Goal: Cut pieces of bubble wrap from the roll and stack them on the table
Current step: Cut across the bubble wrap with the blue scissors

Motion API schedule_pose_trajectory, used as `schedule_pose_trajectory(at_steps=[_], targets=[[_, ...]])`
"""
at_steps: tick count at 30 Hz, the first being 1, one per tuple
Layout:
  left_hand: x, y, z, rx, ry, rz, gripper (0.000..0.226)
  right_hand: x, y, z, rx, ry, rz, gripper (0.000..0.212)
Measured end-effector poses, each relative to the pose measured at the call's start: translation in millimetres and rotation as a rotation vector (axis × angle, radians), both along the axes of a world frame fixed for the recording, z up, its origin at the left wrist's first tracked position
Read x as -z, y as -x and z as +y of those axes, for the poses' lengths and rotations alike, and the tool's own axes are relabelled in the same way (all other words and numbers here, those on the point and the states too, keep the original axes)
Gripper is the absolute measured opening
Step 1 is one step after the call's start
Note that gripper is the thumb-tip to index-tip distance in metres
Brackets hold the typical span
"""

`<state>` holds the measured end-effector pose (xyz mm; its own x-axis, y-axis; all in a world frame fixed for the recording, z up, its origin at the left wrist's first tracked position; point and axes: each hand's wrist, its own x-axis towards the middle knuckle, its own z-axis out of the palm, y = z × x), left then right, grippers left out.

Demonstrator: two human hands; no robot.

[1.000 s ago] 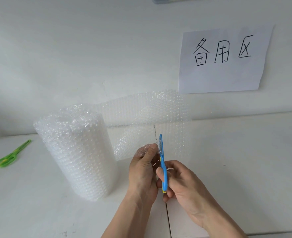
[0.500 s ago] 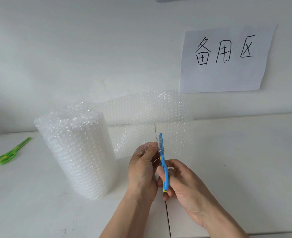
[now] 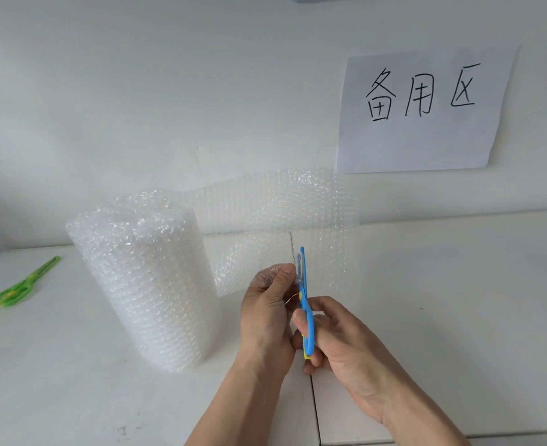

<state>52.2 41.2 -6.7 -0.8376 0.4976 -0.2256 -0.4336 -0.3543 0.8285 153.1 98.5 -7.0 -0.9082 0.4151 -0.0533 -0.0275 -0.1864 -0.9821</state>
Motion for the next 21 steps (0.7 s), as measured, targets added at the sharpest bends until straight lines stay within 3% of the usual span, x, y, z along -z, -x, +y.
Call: schedule_pose_trajectory(at_steps=[8, 17, 21], targets=[[2.7, 0.7, 1.4, 0.0, 0.01, 0.03, 0.018, -4.3, -3.0, 0.1, -0.037, 0.013, -0.032, 0.034], [5.5, 5.0, 1.4, -0.058, 0.011, 0.019, 0.012, -4.7, -4.0, 2.3, -0.092, 0.03, -0.08, 0.054], [6.5, 5.7, 3.2, -0.057, 0.017, 0.0, 0.015, -4.6, -4.2, 0.7, -0.074, 0.023, -0.075, 0.041]])
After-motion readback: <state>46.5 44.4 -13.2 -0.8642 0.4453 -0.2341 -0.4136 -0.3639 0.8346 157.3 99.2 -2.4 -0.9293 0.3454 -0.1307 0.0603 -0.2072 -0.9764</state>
